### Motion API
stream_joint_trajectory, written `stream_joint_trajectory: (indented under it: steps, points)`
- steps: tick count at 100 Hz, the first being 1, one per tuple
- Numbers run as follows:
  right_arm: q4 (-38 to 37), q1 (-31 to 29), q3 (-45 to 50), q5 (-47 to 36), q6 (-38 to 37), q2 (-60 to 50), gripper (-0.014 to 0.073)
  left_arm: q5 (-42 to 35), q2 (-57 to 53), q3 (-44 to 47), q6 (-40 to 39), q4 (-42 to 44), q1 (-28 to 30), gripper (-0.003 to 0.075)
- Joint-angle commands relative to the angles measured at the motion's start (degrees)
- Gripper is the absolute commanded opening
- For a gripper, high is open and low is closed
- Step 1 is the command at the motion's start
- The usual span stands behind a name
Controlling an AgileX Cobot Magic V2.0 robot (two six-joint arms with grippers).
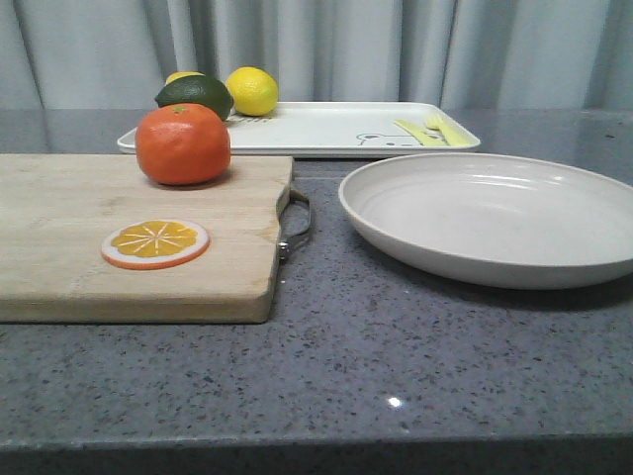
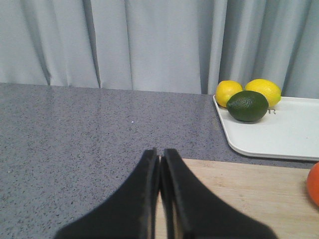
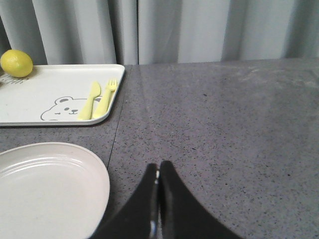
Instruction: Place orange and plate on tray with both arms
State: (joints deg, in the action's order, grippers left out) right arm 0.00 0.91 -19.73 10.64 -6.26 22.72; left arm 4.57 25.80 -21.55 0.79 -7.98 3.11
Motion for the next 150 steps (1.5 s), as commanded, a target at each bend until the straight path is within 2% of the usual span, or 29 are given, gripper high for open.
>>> stream_joint_trajectory:
  steps: [1,22,46,83,101,108,115,127,134,141,150]
  points:
    - [0.0,0.27,-3.82,-3.94,0.1,4.05,-0.006,-4.57,4.85,-4.46,-0.42,-0.49,-0.01,-0.0019]
    - [0.0,0.27,-8.56,-3.43,0.1,10.98,-0.006,-4.21,14.09,-9.91,-0.42,-0.49,-2.78,-0.0019]
    - [0.0,0.27,-15.79,2.35,0.1,18.08,-0.006,-4.57,21.13,-13.66,-0.42,-0.49,-7.73,-0.0019]
    - [0.0,0.27,-15.78,0.12,0.1,18.83,-0.006,-6.47,27.94,-14.04,-0.42,-0.49,-8.44,-0.0018]
    - [0.0,0.27,-15.78,0.12,0.1,18.83,-0.006,-1.67,32.26,-18.01,-0.42,-0.49,-8.44,-0.0009]
    - [0.0,0.27,-15.78,0.12,0.1,18.83,-0.006,-0.1,33.91,-19.92,-0.42,-0.49,-8.44,0.0045]
    - [0.0,0.27,-15.78,0.12,0.1,18.83,-0.006,0.72,35.24,-21.64,-0.42,-0.49,-8.44,0.0145]
    - [0.0,0.27,-15.78,0.06,0.1,18.83,-0.006,0.73,36.54,-24.06,-0.42,-0.63,-8.91,0.0395]
    - [0.0,0.27,-15.78,-0.06,0.1,18.83,-0.006,1.22,37.37,-25.58,-0.42,-0.63,-9.86,0.051]
    - [0.0,0.27,-15.78,-0.41,0.1,18.83,-0.006,3.14,38.52,-27.62,-0.42,-0.63,-11.21,0.0572]
    - [0.0,0.27,-15.78,-1.07,0.1,18.83,-0.006,6.26,40.6,-30.25,-0.42,-0.77,-12.9,0.0592]
